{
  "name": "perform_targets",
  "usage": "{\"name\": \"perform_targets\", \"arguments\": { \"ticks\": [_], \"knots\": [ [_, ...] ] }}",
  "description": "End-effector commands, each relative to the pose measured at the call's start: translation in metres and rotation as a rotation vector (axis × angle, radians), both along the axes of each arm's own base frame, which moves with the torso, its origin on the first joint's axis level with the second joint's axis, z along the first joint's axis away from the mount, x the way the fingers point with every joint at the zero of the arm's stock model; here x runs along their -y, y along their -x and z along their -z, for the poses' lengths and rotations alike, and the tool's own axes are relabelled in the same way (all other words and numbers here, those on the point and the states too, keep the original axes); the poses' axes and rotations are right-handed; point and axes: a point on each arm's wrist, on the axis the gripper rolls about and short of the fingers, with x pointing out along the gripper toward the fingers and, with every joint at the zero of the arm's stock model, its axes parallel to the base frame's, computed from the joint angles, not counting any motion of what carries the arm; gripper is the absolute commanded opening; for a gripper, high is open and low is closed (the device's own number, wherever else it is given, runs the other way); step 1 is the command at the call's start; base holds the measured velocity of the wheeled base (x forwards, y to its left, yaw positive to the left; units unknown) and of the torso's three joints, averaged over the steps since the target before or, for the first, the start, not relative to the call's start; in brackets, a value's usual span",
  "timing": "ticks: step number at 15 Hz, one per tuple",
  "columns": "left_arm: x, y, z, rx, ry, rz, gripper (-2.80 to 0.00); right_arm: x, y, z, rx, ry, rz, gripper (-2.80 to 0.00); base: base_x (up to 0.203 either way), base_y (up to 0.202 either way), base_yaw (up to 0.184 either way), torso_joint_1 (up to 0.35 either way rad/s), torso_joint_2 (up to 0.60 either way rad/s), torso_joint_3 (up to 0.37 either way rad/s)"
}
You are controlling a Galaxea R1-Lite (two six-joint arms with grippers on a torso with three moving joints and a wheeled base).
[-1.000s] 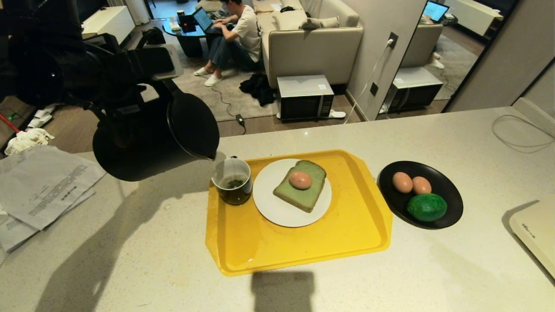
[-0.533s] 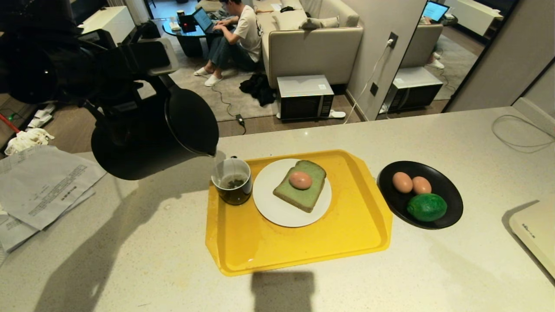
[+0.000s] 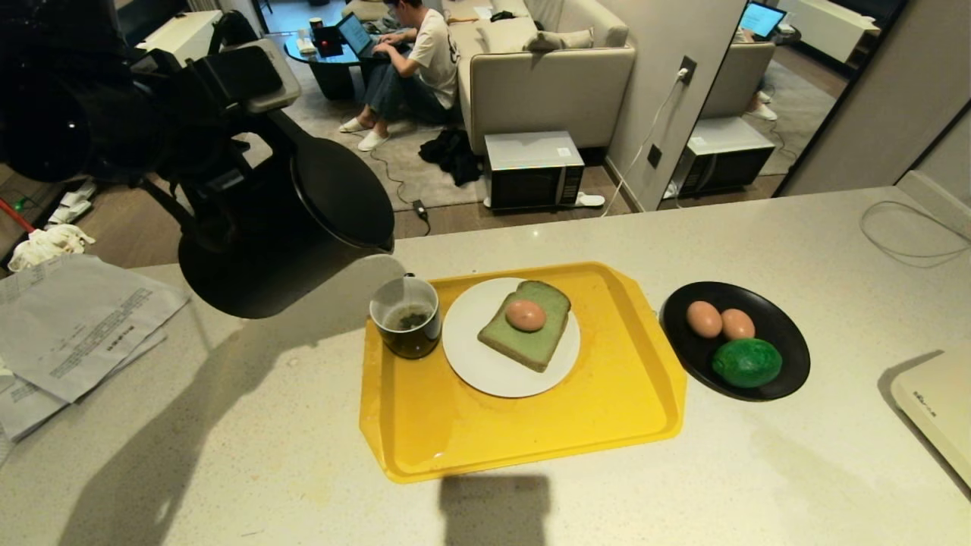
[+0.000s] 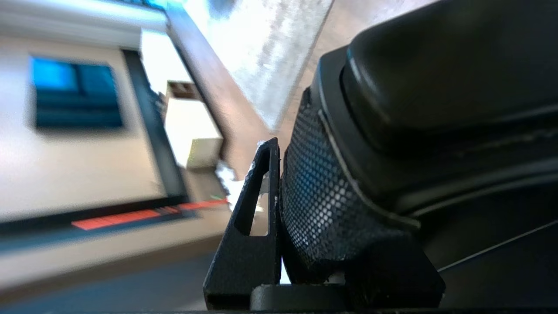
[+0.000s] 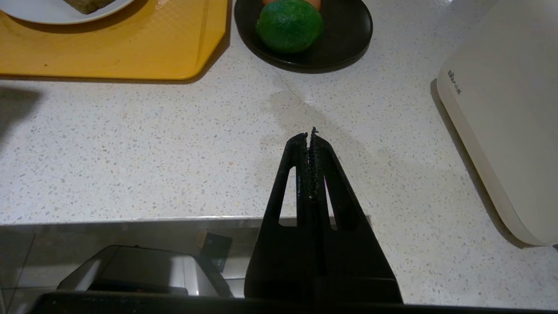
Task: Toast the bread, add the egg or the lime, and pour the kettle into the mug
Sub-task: Pour water into a cup, then put the kettle back
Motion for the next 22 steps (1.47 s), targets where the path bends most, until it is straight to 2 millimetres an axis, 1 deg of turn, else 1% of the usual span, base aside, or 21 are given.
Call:
{"name": "perform_targets", "arguments": {
  "ticks": [1,3,5,7,9,11,14,17,22],
  "knots": [
    [-0.002,0.003,-0.001,0.009,0.082,-0.016,-2.8,0.0,0.0,0.0,-0.001,0.0,-0.001,-2.8,0.0,0.0,0.0,0.0,0.0,0.0],
    [-0.017,0.003,-0.001,0.016,0.093,-0.045,-2.8,0.0,0.0,0.0,-0.001,0.0,-0.001,-2.8,0.0,0.0,0.0,0.0,0.0,0.0],
    [-0.038,0.003,0.001,0.016,0.144,-0.047,-2.8,0.0,0.0,0.0,-0.001,0.0,-0.001,-2.8,0.0,0.0,0.0,0.0,0.0,0.0],
    [-0.06,0.005,0.014,0.001,0.216,-0.073,-2.8,0.0,0.0,0.0,-0.001,0.0,-0.001,-2.8,0.0,0.0,0.0,0.0,0.0,0.0],
    [-0.078,0.003,0.027,0.034,0.268,-0.075,-2.8,0.0,0.0,0.0,-0.001,0.0,-0.001,-2.8,0.0,0.0,0.0,0.0,0.0,0.0],
    [-0.09,0.001,0.045,0.081,0.385,-0.061,-2.8,0.0,0.0,0.0,-0.001,0.0,-0.001,-2.8,0.0,0.0,0.0,0.0,0.0,0.0],
    [-0.108,-0.004,0.064,0.196,0.482,-0.074,-2.8,0.0,0.0,0.0,-0.001,0.0,-0.001,-2.8,0.0,0.0,0.0,0.0,0.0,0.0],
    [-0.112,-0.018,0.082,0.216,0.56,-0.043,-2.8,0.0,0.0,0.0,-0.001,0.0,-0.001,-2.8,0.0,0.0,0.0,0.0,0.0,0.0],
    [-0.108,-0.036,0.099,0.242,0.625,0.004,-2.8,0.0,0.0,0.0,-0.001,0.0,-0.001,-2.8,0.0,0.0,0.0,0.0,0.0,0.0]
  ]
}}
